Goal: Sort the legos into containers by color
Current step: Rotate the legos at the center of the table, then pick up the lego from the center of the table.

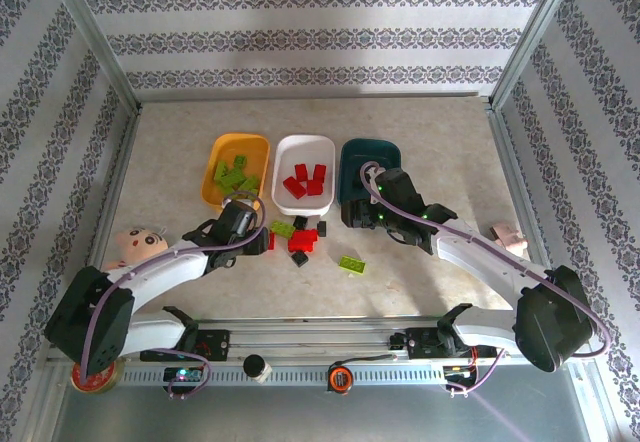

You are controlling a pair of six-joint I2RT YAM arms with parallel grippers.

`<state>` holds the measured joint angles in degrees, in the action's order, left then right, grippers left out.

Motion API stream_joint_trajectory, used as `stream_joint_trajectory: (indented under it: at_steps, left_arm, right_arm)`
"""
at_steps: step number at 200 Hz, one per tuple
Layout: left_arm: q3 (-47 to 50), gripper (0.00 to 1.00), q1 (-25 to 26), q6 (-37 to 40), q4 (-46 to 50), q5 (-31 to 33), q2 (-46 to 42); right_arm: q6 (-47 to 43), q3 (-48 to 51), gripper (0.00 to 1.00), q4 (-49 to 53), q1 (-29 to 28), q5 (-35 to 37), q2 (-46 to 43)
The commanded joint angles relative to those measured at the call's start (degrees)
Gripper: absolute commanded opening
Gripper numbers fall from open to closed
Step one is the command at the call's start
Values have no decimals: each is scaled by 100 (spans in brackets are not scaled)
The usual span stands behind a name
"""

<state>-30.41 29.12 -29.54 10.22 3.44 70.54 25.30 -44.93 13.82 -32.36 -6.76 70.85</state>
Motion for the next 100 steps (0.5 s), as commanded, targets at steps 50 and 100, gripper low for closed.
stream_joint_trajectory:
  at_steps: [50, 100]
  left_arm:
    - [-276, 69, -59, -62, -69, 42, 248]
    - [-283, 66, -388, -313, -726, 13, 658]
  right_arm:
    - [16, 103, 69, -96, 45, -62, -159]
    - [-39, 123, 69, -58, 45, -104, -197]
